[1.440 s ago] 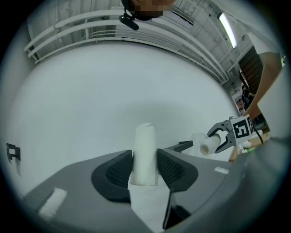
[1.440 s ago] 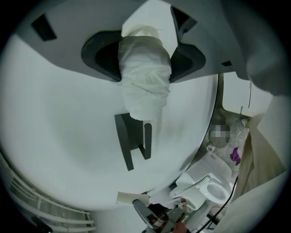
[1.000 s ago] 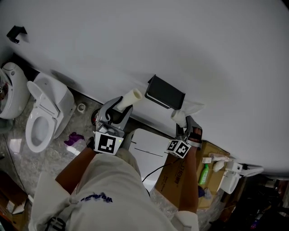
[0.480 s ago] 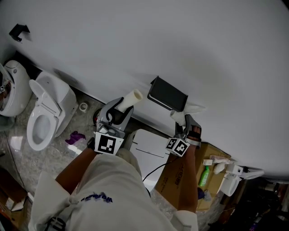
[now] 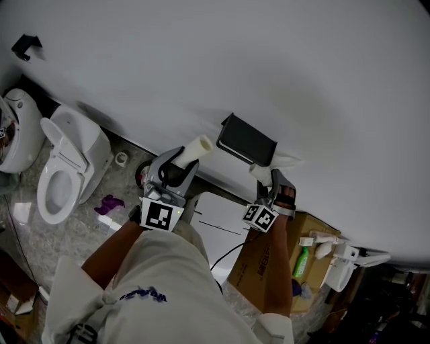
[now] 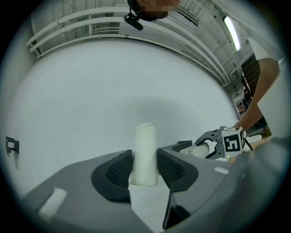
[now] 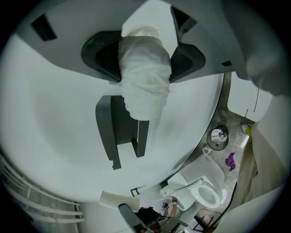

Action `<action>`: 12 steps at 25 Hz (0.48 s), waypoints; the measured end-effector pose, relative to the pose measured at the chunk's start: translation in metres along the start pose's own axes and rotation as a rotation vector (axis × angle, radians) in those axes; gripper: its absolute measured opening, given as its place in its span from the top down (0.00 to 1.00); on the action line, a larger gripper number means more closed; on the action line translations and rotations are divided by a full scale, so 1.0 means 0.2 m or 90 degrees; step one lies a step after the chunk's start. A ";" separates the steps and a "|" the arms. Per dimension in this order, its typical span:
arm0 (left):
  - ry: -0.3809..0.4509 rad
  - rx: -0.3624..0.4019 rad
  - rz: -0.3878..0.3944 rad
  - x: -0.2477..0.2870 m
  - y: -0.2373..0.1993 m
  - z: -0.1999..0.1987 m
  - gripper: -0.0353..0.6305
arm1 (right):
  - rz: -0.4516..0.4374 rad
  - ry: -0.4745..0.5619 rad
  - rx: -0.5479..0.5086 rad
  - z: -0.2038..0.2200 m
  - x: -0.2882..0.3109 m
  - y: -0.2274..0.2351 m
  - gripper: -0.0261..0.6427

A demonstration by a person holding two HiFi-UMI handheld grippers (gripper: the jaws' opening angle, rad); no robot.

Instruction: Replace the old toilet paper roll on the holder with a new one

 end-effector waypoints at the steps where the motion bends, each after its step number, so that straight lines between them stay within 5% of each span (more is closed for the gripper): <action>1: 0.000 -0.001 0.000 0.00 0.00 0.00 0.68 | 0.001 0.001 0.000 -0.01 0.00 0.00 0.50; 12: -0.005 -0.007 -0.006 -0.02 -0.01 0.00 0.68 | 0.016 0.006 -0.005 -0.05 0.01 0.00 0.50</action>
Point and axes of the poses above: the fingertips, and each gripper's own axes: x forward along the fingers, y to its right, z out of its underside, the point moved 9 cm from there along -x, backward along the fingers, and after that the axes turned 9 degrees about -z, right-handed, at the moved point
